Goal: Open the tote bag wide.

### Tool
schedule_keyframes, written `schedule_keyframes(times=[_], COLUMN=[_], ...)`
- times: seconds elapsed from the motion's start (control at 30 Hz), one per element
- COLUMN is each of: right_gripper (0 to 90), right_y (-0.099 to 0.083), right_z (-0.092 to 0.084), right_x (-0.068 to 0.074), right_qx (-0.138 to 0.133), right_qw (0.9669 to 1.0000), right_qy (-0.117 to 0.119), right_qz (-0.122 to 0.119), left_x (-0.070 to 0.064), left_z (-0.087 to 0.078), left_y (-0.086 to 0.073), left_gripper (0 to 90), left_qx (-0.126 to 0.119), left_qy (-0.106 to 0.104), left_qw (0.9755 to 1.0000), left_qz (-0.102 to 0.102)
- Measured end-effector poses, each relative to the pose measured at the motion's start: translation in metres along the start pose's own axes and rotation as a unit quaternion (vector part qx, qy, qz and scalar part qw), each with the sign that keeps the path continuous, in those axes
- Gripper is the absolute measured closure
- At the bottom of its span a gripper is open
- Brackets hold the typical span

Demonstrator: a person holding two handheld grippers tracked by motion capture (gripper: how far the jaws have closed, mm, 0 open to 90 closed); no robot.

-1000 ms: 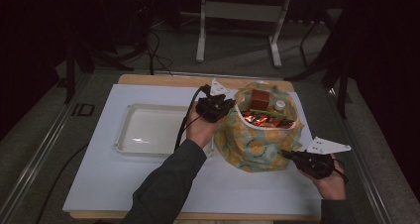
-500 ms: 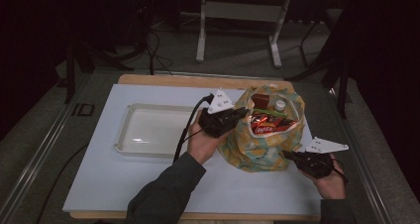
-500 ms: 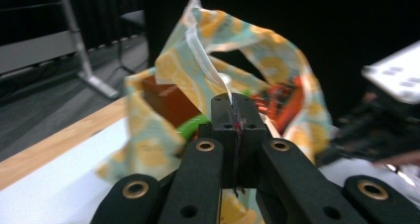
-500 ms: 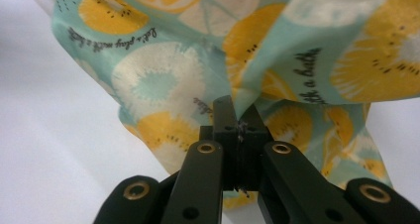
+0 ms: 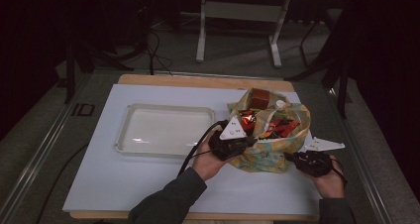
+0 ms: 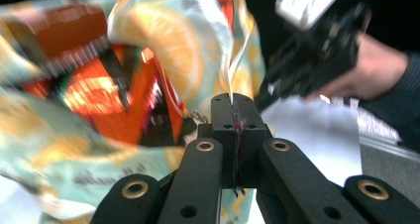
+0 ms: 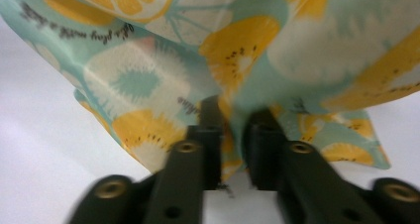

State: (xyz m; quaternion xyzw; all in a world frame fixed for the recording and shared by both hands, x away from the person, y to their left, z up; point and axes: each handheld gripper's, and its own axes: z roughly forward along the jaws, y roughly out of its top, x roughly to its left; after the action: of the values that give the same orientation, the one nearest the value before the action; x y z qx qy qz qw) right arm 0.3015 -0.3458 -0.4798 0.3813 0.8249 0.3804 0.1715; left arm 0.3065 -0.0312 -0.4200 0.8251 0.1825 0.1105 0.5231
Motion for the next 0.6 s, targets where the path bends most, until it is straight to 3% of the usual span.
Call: schedule_keyframes(times=[0.03, 0.23, 0.37, 0.6], right_gripper=[68.8, 56.0, 51.8, 47.5], right_y=[0.001, 0.006, 0.008, 0.014], right_z=[-0.007, -0.027, -0.04, -0.057], right_x=[-0.002, -0.004, -0.004, -0.003], right_qx=[-0.011, -0.033, -0.046, -0.076], right_qw=[0.9999, 0.9992, 0.9984, 0.9967], right_qy=[0.002, 0.019, 0.033, 0.028], right_qz=[0.003, 0.012, 0.004, 0.007], left_x=[0.001, 0.002, 0.001, 0.0], left_z=[0.005, 0.016, 0.021, 0.028], left_y=[-0.006, -0.019, -0.024, -0.031], left_gripper=[89.0, 89.0, 89.0, 88.8], left_qx=[0.011, 0.044, 0.059, 0.081], left_qy=[-0.001, 0.003, 0.007, 0.009], left_qw=[0.9999, 0.999, 0.9982, 0.9965], left_qz=[-0.002, 0.0, 0.008, 0.018])
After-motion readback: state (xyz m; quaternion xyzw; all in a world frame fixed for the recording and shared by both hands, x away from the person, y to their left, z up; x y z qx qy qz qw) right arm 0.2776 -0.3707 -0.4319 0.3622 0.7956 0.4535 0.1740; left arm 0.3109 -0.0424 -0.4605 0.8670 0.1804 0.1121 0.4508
